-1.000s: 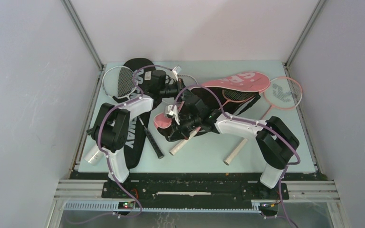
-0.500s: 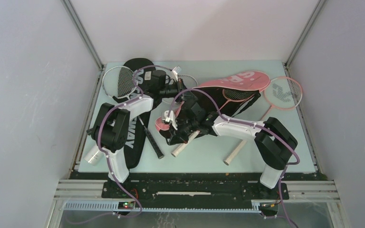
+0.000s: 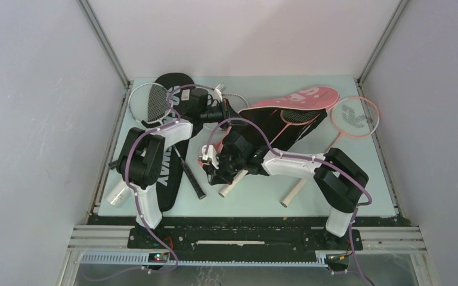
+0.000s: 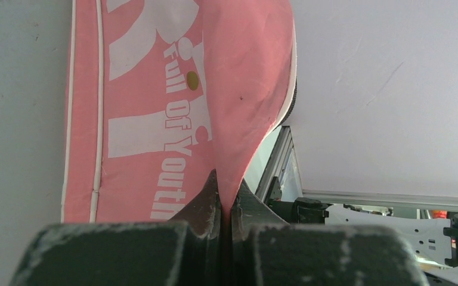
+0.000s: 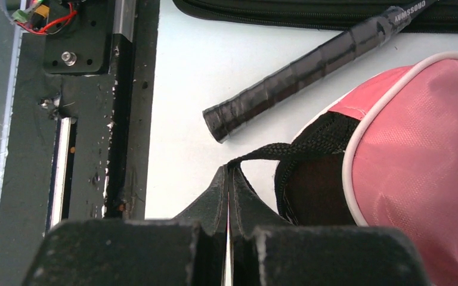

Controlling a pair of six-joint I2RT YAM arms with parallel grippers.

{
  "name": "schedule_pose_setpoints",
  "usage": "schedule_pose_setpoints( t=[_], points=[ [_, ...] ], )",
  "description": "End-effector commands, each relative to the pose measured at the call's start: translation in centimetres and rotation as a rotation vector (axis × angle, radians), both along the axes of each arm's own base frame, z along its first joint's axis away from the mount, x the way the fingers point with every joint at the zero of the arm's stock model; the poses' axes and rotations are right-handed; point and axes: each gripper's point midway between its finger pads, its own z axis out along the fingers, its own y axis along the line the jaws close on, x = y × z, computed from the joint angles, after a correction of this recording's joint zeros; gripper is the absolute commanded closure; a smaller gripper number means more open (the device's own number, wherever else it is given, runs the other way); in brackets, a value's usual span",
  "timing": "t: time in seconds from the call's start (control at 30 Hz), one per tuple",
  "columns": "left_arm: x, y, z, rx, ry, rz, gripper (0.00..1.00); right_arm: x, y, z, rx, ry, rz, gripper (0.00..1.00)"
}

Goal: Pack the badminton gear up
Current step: Adjust the racket in the racket bag.

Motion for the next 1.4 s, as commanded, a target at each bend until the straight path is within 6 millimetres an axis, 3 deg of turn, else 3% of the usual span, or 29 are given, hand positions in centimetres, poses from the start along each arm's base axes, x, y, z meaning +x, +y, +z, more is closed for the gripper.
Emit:
schedule_pose_setpoints(
  t=[0.0, 0.2, 0.5, 0.57, 0.7, 0.83, 0.93, 1.1, 1.37],
  points=[
    [1.5, -0.4, 4.8, -0.09, -0.1, -0.015, 1.0, -0.1, -0.1, -1.4, -0.027, 0.024, -0.029, 0.98],
    [1.4, -0.1, 4.8, -0.092, -0.105, -0.014, 1.0, 1.5, -1.1, -1.7, -0.049, 0.021, -0.08, 0.74],
    [1.2, 0.1, 5.0, -0.094, -0.131, -0.011, 1.0, 3.6, -4.1, 2.0, -0.052, -0.031, -0.174, 0.25],
    [1.1, 0.1, 5.1, -0.1, -0.134, -0.008, 1.0, 4.0, -5.1, 3.2, -0.044, -0.017, -0.207, 0.21],
    [1.1, 0.1, 5.3, -0.115, -0.133, 0.001, 1.0, 4.8, -7.4, 5.1, -0.008, 0.005, -0.275, 0.17],
    [1.0, 0.2, 5.5, -0.119, -0.142, 0.002, 1.0, 5.9, -9.7, 5.6, 0.013, 0.073, -0.408, 0.18],
    [1.1, 0.2, 5.6, -0.124, -0.145, 0.002, 1.0, 7.7, -11.5, 4.4, 0.014, 0.183, -0.575, 0.18],
    [1.0, 0.1, 5.7, -0.143, -0.141, 0.011, 1.0, 9.4, -13.0, 1.8, 0.016, 0.373, -0.789, 0.17],
    [0.3, 0.7, 3.8, -0.107, -0.134, 0.055, 1.0, 13.3, -14.7, -1.0, 0.08, 0.628, -1.026, 0.16]
  ],
)
